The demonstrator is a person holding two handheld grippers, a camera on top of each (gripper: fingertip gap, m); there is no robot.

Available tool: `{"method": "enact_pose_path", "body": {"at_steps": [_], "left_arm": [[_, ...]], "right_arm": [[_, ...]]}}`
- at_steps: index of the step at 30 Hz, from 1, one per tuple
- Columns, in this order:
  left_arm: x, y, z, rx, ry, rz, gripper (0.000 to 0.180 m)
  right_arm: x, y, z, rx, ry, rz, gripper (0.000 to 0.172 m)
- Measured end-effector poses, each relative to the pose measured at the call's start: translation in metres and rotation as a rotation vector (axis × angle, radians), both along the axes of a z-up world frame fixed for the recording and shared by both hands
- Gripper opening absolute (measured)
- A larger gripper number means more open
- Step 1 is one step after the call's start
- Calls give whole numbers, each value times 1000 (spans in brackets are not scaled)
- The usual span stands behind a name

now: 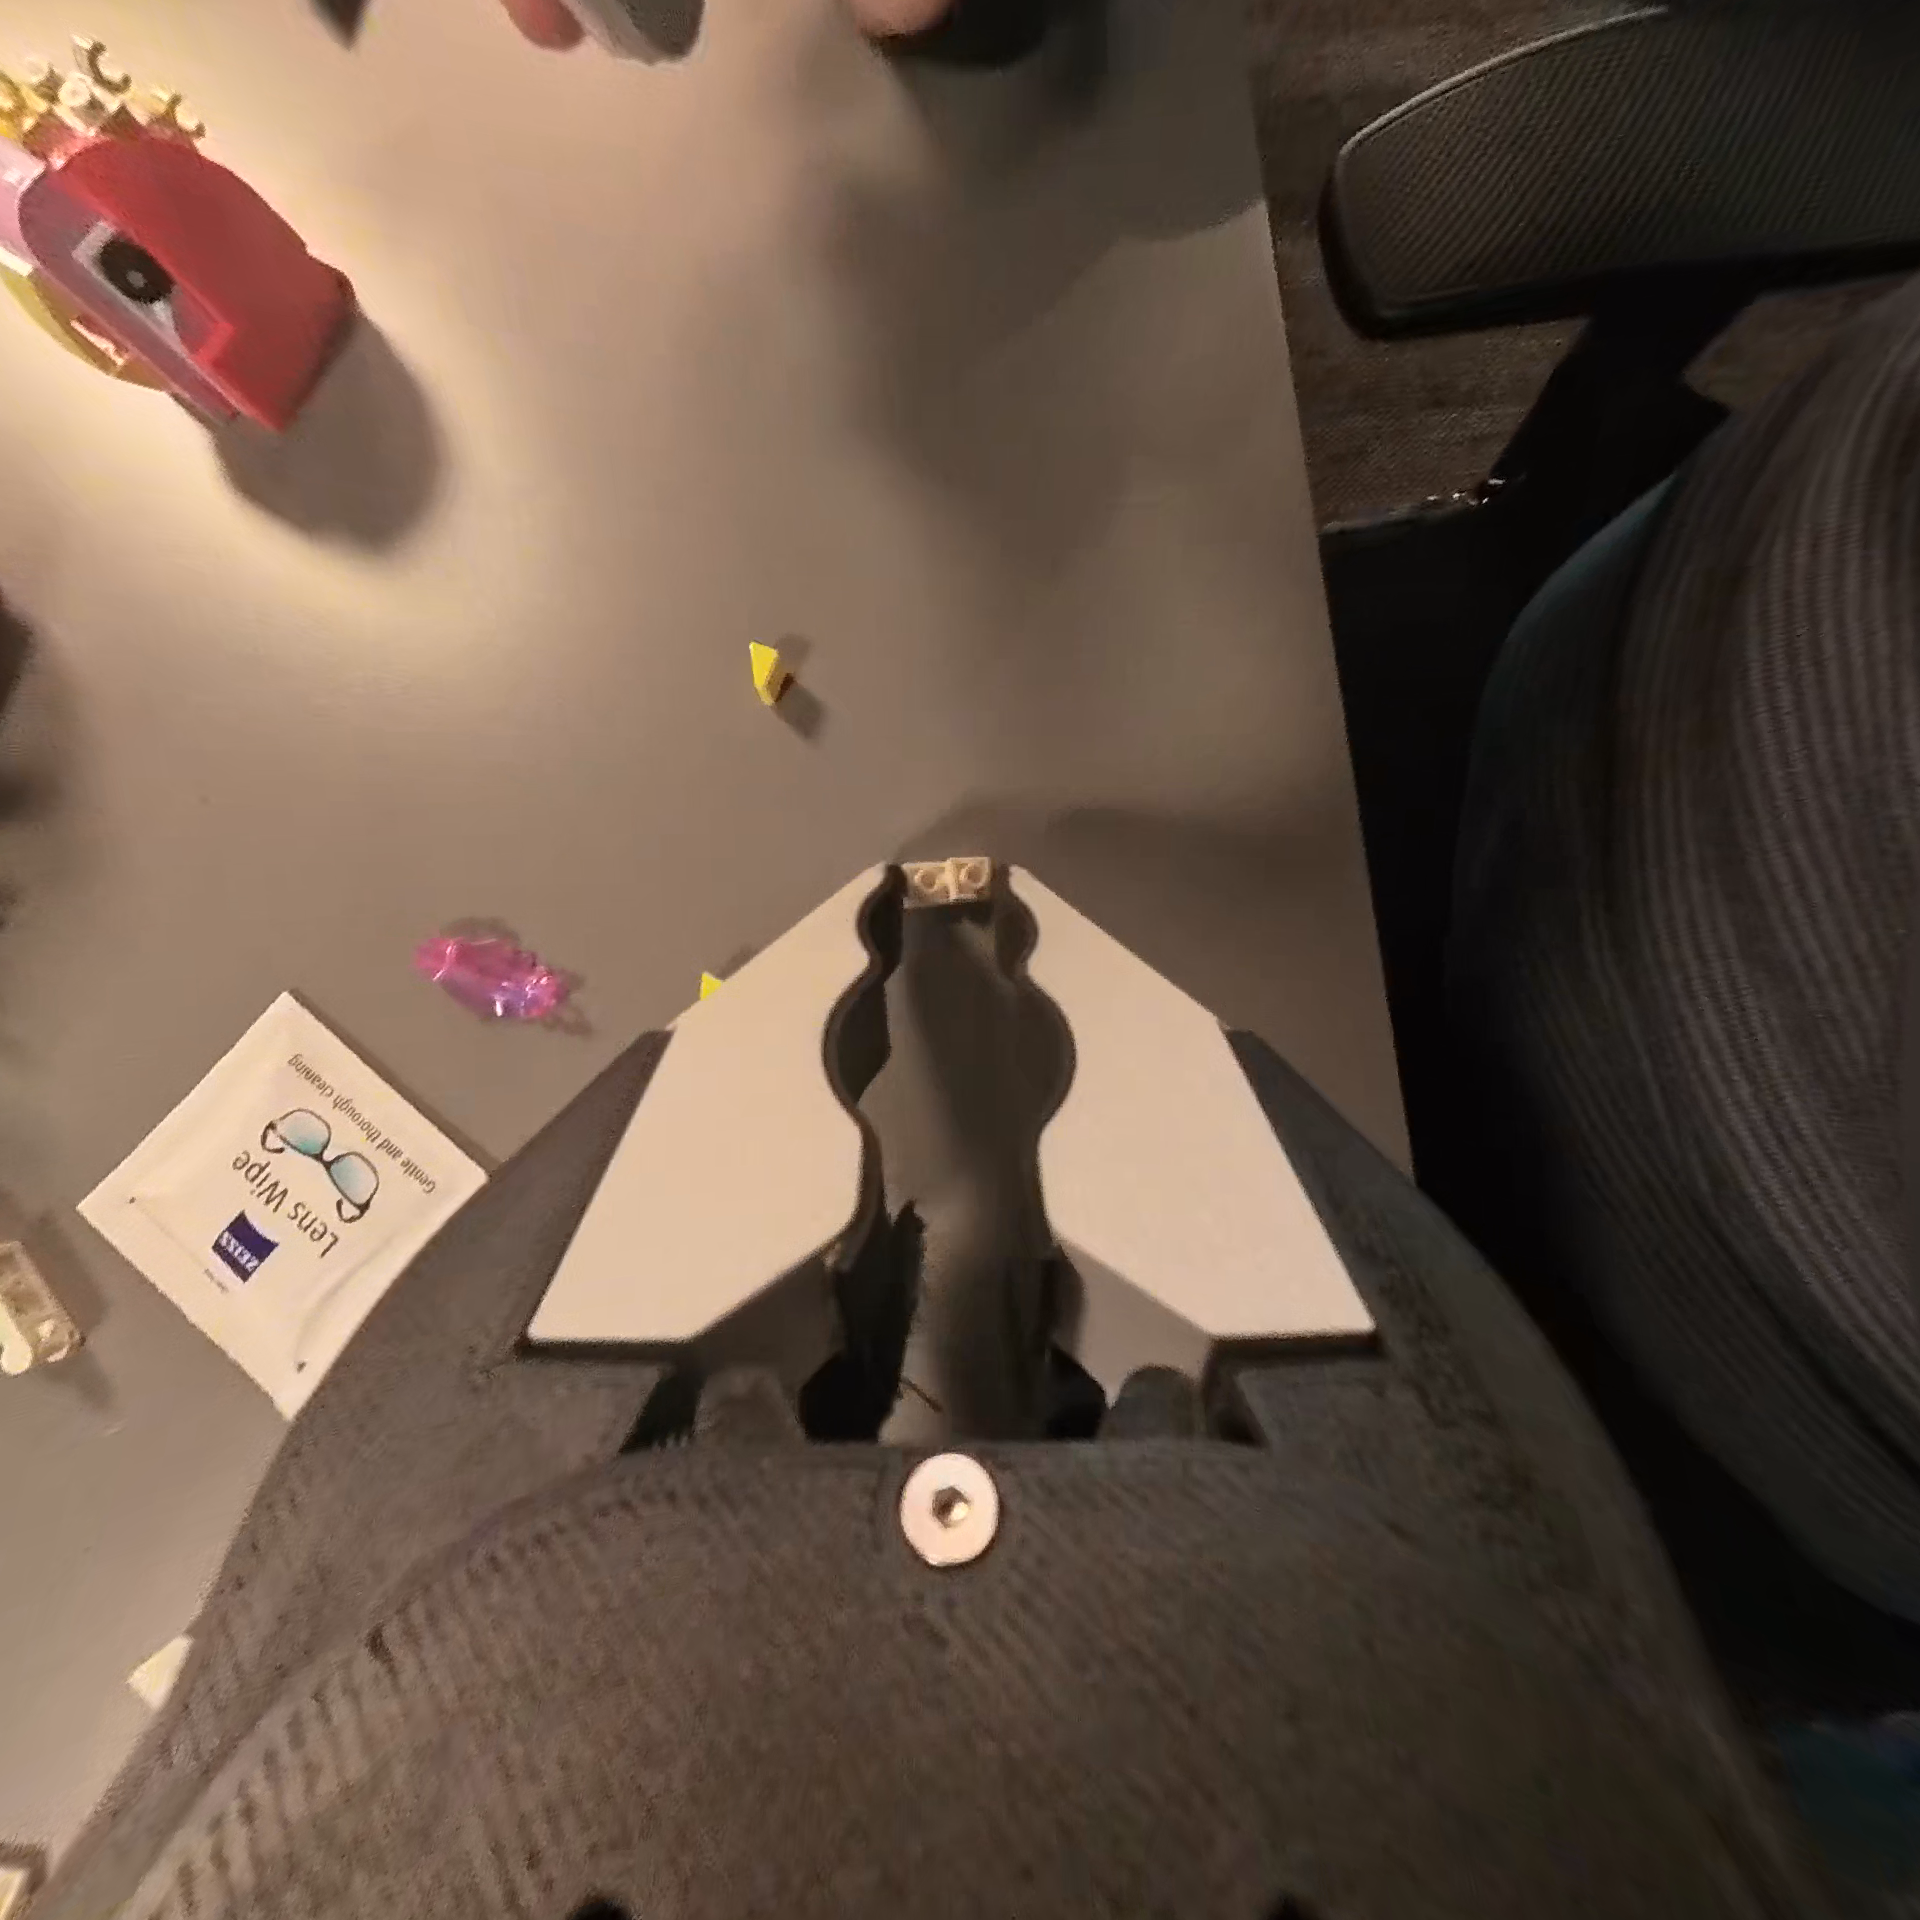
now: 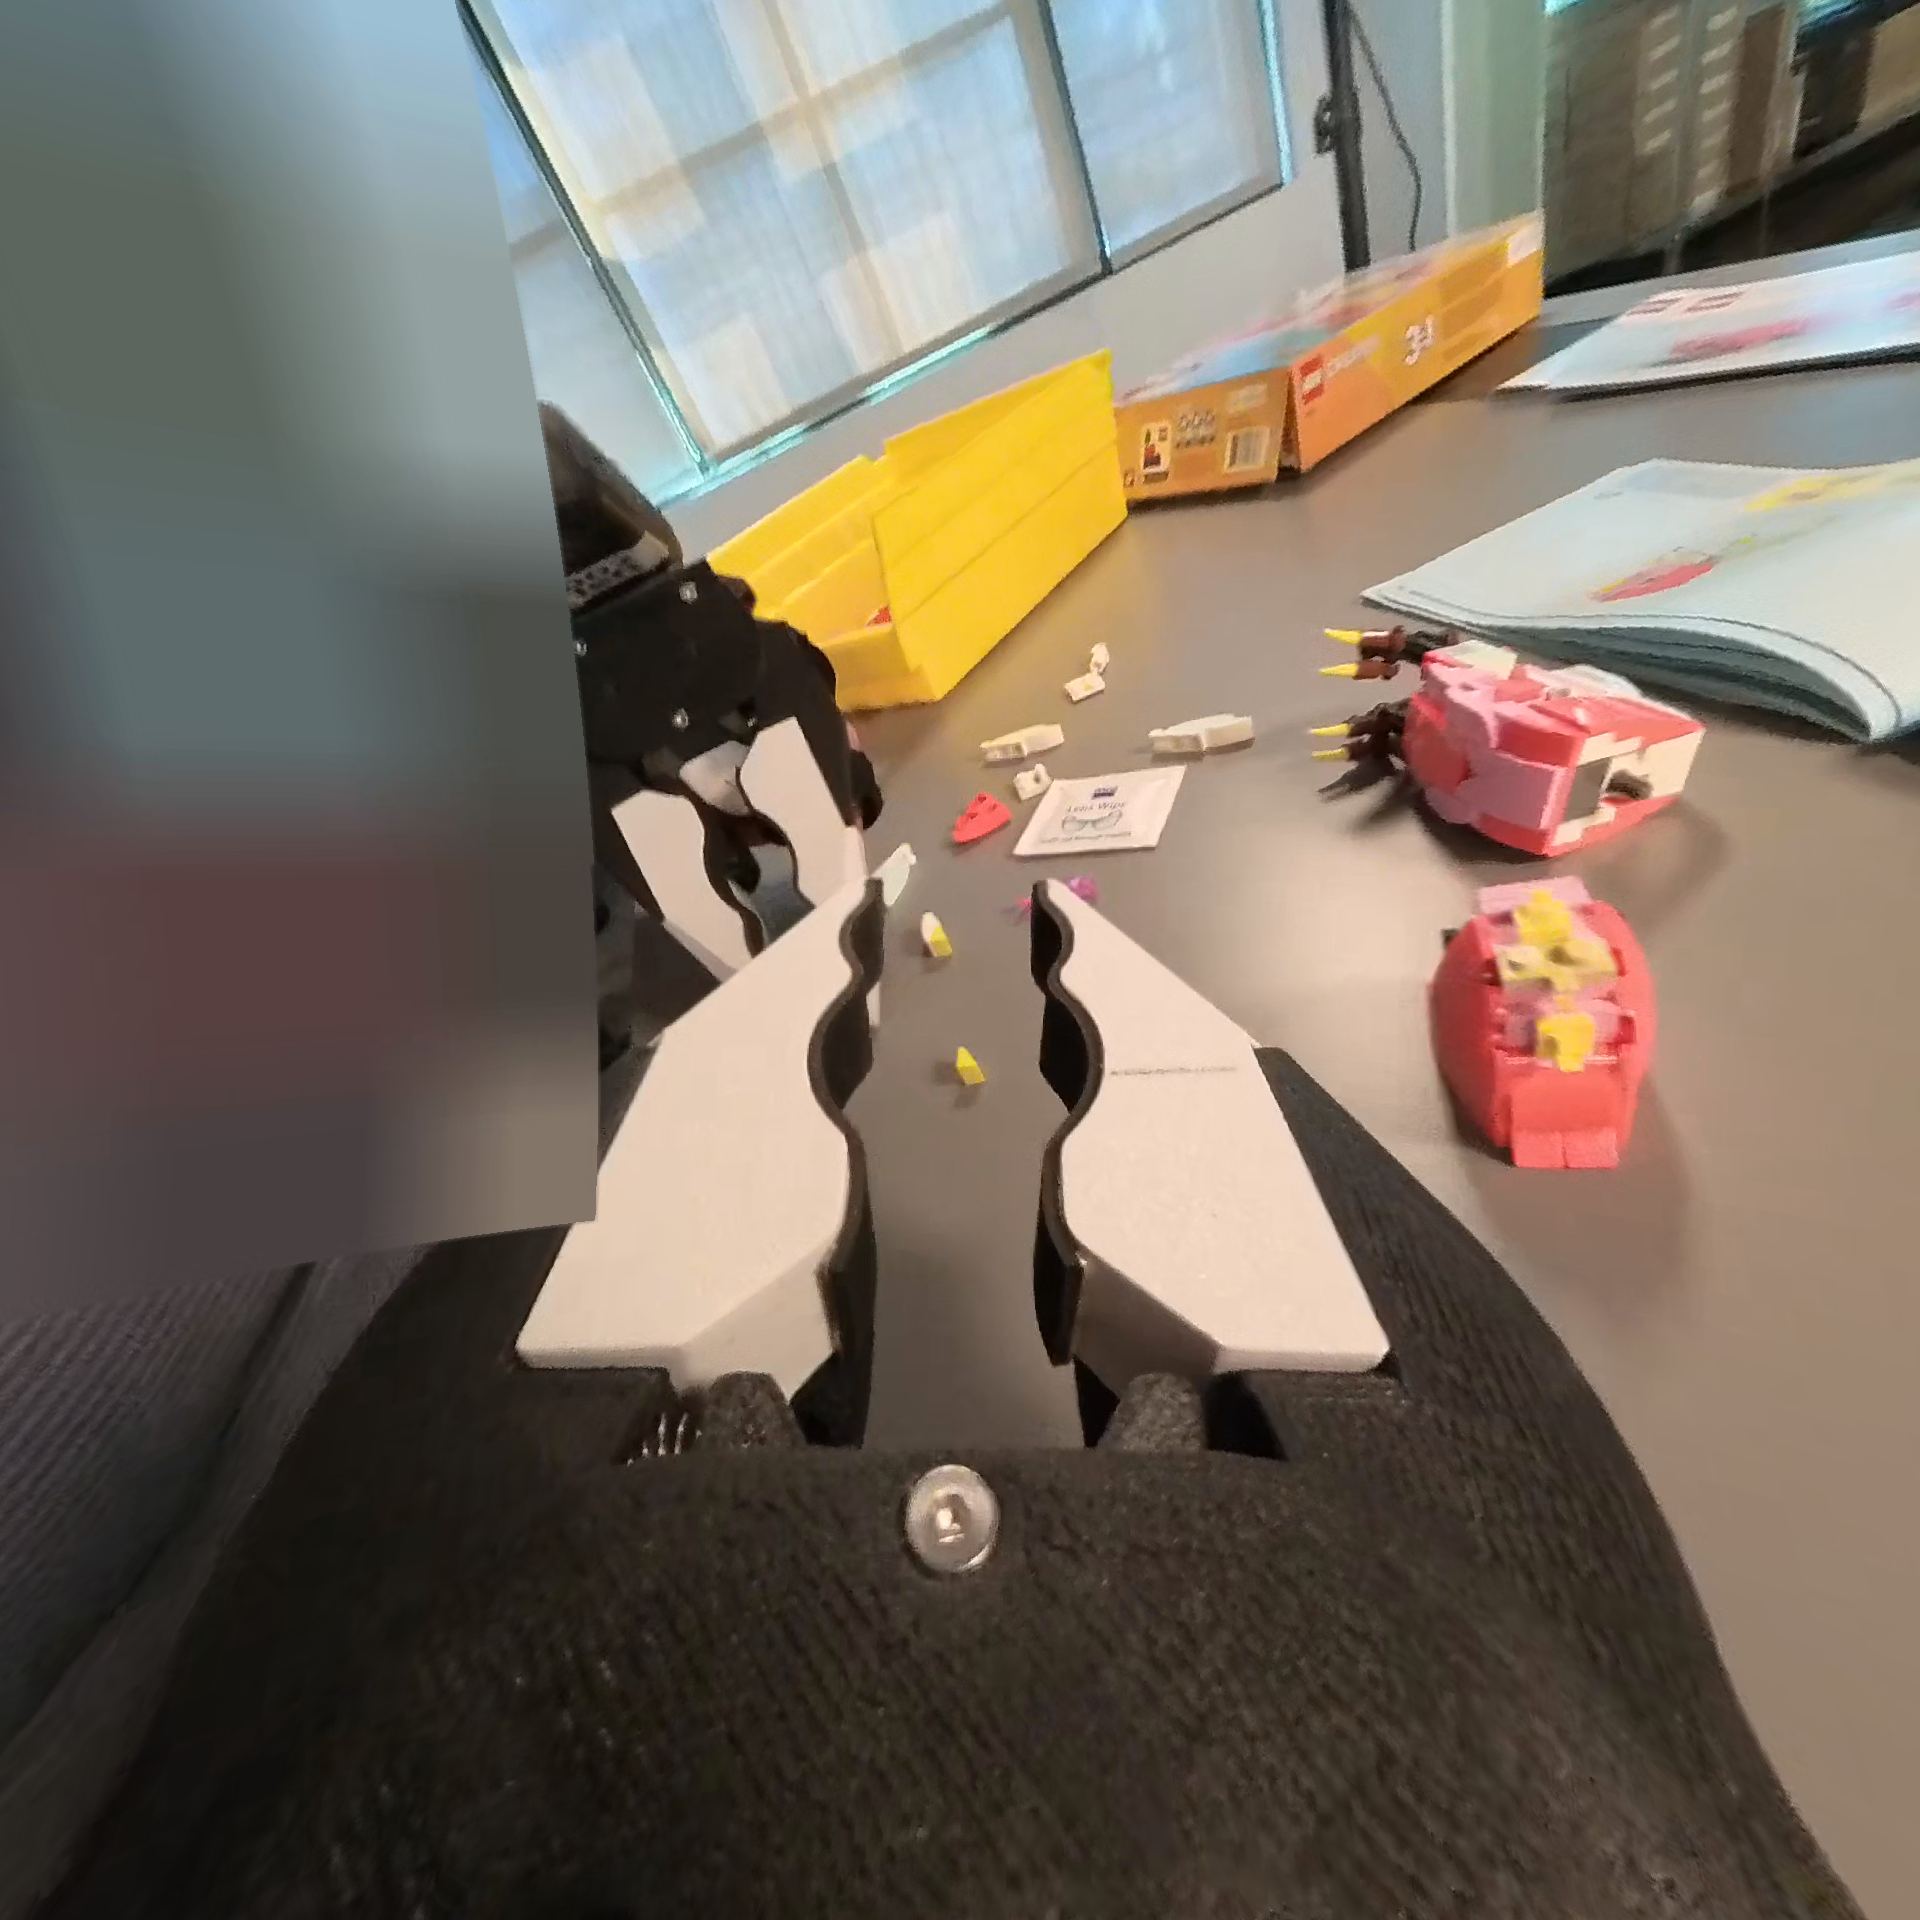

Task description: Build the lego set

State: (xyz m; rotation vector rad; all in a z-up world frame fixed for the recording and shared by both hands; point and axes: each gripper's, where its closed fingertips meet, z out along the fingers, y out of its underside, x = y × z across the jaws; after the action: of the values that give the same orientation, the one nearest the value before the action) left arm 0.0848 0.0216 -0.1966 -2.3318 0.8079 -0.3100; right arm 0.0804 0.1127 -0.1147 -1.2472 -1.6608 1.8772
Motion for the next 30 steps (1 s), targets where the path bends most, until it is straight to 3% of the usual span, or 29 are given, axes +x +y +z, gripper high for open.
{"method": "enact_pose_path", "body": {"at_steps": [6, 12, 17, 24, 26, 30], "left_arm": [[-5, 3, 1, -5, -68, 113, 16], [4, 1, 16, -73, -371, 172, 16], [5, -2, 22, -116, -471, 168, 16], [6, -1, 21, -128, -492, 171, 16], [13, -3, 28, -85, -514, 123, 38], [16, 4, 47, 163, -430, 87, 44]], "right_arm": [[3, -43, -27, 333, -42, 33, 25], [11, -88, -40, 916, 298, 122, 27], [6, -100, -55, 1252, 438, 182, 19], [-2, -99, -61, 1228, 410, 191, 4], [-3, -95, -57, 1125, 367, 161, 4], [0, -88, -33, 856, 344, 106, 4]]}}
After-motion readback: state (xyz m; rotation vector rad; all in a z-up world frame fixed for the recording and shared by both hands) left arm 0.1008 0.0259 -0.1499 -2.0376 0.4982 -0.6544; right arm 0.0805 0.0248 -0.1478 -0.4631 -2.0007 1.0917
